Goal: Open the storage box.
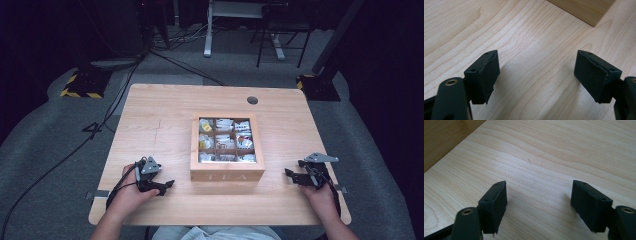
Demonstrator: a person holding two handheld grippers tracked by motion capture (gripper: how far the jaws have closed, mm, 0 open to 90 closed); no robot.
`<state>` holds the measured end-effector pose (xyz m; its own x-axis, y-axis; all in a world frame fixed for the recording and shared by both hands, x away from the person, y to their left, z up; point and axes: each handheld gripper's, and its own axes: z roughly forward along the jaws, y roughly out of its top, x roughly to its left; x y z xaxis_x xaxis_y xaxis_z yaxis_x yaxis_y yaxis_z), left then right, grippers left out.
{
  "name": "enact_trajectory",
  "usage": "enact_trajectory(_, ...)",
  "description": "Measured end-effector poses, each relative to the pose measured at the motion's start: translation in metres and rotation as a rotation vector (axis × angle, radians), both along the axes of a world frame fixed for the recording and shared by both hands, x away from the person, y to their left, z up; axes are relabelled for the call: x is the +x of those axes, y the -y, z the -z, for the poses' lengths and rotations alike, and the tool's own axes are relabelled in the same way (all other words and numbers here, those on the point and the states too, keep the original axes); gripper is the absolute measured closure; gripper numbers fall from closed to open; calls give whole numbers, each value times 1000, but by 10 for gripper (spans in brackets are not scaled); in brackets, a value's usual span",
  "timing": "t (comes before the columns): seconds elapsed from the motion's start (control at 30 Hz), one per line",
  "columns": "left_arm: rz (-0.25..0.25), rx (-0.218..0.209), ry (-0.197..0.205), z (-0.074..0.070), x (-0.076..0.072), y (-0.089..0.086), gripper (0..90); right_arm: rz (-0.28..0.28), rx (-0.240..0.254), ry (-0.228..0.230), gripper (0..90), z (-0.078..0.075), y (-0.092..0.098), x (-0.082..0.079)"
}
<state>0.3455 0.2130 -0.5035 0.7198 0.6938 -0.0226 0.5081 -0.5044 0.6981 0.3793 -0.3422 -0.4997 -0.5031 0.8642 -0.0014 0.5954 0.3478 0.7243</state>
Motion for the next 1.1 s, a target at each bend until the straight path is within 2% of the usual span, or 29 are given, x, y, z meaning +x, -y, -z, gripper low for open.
enact_trajectory(0.07, 1, -1, -1, 0, 1, 0, 211, -1, 2, 0, 315, 0, 1, -1)
enact_trajectory(0.3, -9, 0, 0, 0, 2, 2, 209, 26, 2, -14, 493, -4, 9, -4)
enact_trajectory(0.33, -9, 0, 0, 0, 2, 2, 210, 27, 2, -17, 554, -4, 9, -5)
enact_trajectory(0.37, -8, 0, 0, 0, 2, 2, 209, 23, -7, -19, 687, -6, 9, -7)
enact_trajectory(0.4, -8, 0, 0, 0, 2, 2, 210, 23, -7, -19, 687, -6, 9, -7)
enact_trajectory(0.47, -8, 1, 1, 0, 2, 3, 210, 5, -28, -28, 867, -8, 7, -9)
enact_trajectory(0.5, -9, 1, 1, 0, 2, 3, 209, -2, -36, -26, 898, -10, 5, -11)
enact_trajectory(0.77, -11, 1, 0, 0, 2, 3, 210, -67, 5, -10, 900, -20, -10, -20)
enact_trajectory(1.1, -11, 1, 0, 0, 2, 3, 209, -114, 60, 13, 900, -33, -14, -31)
